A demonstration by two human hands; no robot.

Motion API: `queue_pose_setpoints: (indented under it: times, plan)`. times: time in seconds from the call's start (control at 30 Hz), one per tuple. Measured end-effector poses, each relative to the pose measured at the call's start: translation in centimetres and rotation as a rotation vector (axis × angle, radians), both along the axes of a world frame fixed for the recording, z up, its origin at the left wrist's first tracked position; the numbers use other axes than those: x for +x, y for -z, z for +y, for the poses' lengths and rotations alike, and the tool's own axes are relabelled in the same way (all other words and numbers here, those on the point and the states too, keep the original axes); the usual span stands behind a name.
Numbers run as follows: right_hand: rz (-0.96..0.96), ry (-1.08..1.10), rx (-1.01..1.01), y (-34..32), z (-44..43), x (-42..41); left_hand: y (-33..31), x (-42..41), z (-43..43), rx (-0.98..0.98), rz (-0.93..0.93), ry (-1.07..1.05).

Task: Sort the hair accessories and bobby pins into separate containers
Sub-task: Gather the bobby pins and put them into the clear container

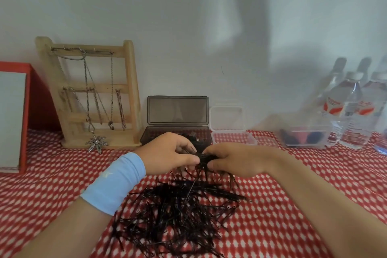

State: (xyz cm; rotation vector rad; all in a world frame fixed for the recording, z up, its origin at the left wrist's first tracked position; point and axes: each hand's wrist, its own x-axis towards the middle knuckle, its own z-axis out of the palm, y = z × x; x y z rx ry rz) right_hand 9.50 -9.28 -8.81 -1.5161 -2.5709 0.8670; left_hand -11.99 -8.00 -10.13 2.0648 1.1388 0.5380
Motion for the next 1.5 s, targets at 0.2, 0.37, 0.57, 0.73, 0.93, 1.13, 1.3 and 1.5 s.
queue_pose_setpoints:
  times: [0.2,0.37,0.57,0.73,0.93,1.13,1.3,1.5]
  plan:
    - [0.075,-0.027,-0.048,0.6,-0.2,-0.6,-0.3,-0.1,-0.1,-0.003,-0.089,-0.035]
    - [0.074,0.035,-0.096,0.4,0.0,0.0,-0.8,-0.3,0.0,-0.03,-0.071,-0.025]
    - [0.422,0.093,-0.199,1.0,0.6,0.3,-1.0,-0.8,0.1,0.015,-0.082,-0.064]
    - [0.663,0.149,-0.356,2.0,1.3,0.2,-1.2,0.0,-0.4,0.028,-0.13,-0.111]
    - [0.683,0.235,-0.118,2.5,1.5,-0.6,-1.3,0.3,-0.7,-0.037,-0.077,-0.153]
    - [0.943,0.258,-0.296,3.1,1.7,-0.7,-0.8,1.5,-1.2,-0.04,-0.147,-0.198]
    - [1.021,0.291,-0.278,2.8,1.4,-0.9,-1.6,0.9,-1.4,-0.133,0.012,-0.061]
    - [1.064,0.183,-0.356,2.2,1.0,-1.0,-2.4,-0.7,-0.4,0.197,-0.07,-0.241]
